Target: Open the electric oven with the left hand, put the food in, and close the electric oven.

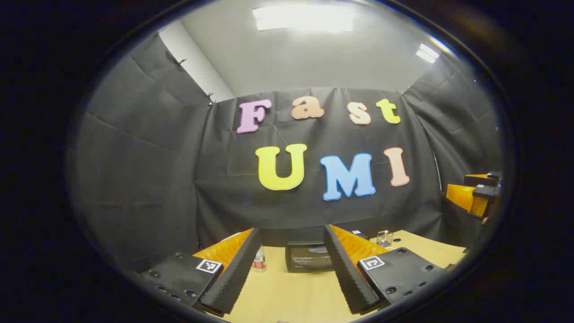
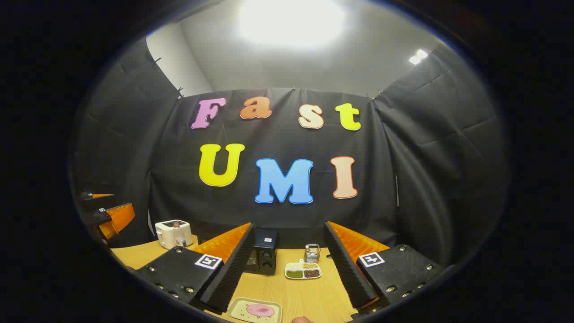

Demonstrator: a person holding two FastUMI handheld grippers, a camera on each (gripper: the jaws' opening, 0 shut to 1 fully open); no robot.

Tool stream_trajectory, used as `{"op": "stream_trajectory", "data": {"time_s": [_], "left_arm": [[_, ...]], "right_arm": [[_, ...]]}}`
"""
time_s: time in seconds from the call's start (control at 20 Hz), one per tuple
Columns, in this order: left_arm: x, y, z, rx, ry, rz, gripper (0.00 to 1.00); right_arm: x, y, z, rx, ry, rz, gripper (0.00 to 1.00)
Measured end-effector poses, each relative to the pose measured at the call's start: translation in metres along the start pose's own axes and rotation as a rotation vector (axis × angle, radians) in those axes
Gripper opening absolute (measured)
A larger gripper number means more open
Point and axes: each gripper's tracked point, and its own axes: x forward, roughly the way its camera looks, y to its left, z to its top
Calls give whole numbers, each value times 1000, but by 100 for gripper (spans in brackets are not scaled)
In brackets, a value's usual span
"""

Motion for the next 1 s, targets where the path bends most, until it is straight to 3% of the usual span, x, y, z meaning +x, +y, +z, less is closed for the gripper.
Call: {"op": "stream_trajectory", "data": {"time_s": [0.1, 0.3, 0.4, 0.55, 0.65, 0.8, 1.0], "left_arm": [[0, -5, 0, 1, 2, 0, 100], [0, -14, -3, 1, 11, 6, 90], [1, -20, -4, -1, 18, 11, 100], [3, -31, -8, -12, 30, 15, 100], [6, -41, -10, -34, 36, 14, 90], [14, -52, -12, -51, 38, 27, 100], [44, -67, -17, -24, 27, 19, 98]], "right_arm": [[1, -7, -2, -1, 4, -6, 95], [4, -21, -6, -5, 9, -5, 95], [6, -29, -8, -4, 10, -6, 95], [9, -38, -12, 3, 12, 1, 95], [12, -44, -18, 4, 20, 19, 95], [18, -56, -25, 7, 25, 43, 95], [30, -69, -30, 13, 26, 40, 95]]}}
